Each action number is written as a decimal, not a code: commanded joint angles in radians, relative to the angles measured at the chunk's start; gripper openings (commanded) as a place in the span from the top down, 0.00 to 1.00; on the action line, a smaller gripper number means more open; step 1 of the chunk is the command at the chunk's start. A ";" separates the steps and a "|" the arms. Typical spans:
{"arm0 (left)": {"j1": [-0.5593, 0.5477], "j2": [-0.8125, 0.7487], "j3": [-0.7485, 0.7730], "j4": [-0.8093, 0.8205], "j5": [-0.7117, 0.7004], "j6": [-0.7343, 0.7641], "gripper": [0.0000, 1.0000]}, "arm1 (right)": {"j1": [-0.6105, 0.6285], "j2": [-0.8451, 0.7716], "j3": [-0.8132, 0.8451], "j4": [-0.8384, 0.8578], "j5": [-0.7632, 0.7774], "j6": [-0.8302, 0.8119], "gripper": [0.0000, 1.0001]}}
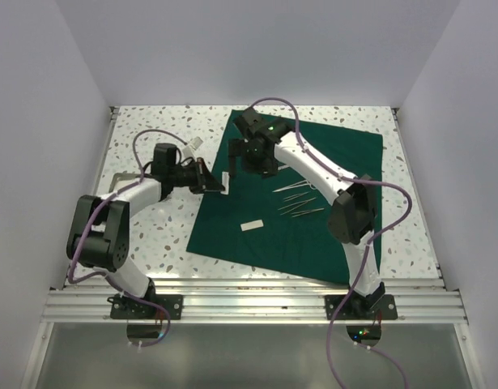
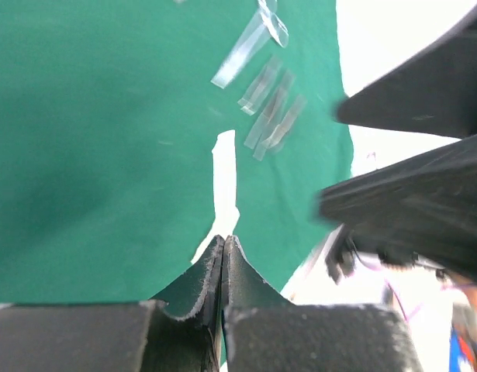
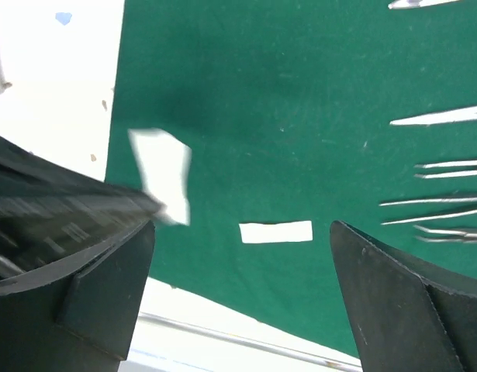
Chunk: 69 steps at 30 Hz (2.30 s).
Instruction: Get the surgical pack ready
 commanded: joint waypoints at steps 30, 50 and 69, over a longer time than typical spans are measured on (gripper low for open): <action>0.482 -0.066 0.025 -0.226 -0.701 -0.229 1.00 | -0.017 -0.150 -0.177 0.020 -0.300 -0.239 0.06; 0.413 -0.370 -0.085 -0.348 -0.723 -0.097 0.27 | 0.050 0.002 -0.161 -0.114 -0.082 0.571 0.01; 0.261 -0.430 -0.114 -0.342 -0.653 -0.008 0.30 | 0.037 -0.085 -0.508 0.098 -0.035 0.875 0.42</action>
